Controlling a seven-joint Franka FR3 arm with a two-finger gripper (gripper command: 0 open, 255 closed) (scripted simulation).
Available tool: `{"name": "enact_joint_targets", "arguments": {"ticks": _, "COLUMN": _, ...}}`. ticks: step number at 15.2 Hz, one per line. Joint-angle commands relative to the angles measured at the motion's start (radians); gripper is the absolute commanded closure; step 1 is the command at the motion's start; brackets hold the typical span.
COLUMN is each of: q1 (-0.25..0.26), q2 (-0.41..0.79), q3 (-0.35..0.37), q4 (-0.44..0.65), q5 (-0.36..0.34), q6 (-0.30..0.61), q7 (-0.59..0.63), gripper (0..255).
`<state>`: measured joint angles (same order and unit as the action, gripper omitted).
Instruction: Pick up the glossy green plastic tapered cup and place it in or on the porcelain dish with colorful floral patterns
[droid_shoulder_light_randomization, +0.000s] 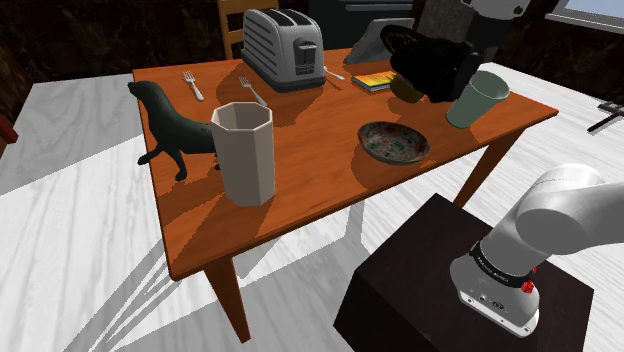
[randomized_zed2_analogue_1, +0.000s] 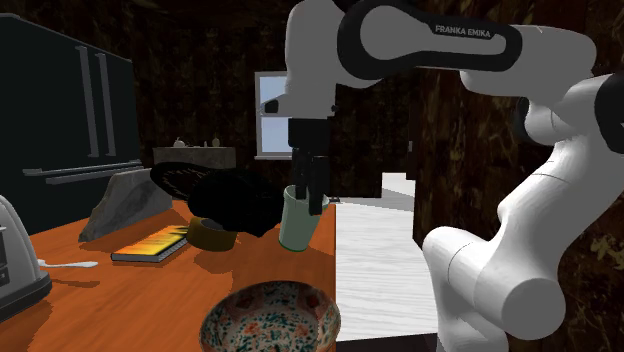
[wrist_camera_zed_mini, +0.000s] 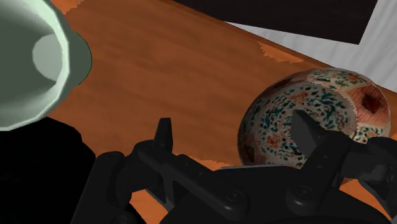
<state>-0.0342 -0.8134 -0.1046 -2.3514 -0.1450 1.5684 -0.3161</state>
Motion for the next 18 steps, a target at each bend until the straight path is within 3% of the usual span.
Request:
{"name": "enact_joint_targets", "arguments": {"ticks": 1, "q1": -0.013, "q2": 0.006, "q3": -0.056, "q4": 0.014, "q5": -0.019, "q6": 0.01, "q7": -0.053, "gripper": 0}}
{"name": "enact_joint_targets", "arguments": {"ticks": 10, "q1": -0.045, "q2": 0.099, "q3": -0.317, "q4": 0.123, "q5": -0.069, "q6": 0.065, "q7": -0.288, "gripper": 0}}
{"name": "enact_joint_targets", "arguments": {"ticks": 18, "q1": -0.01, "q2": 0.26, "q3": -0.568, "q4": 0.289, "q5": -0.033, "q6": 0.103, "q7": -0.505, "gripper": 0}}
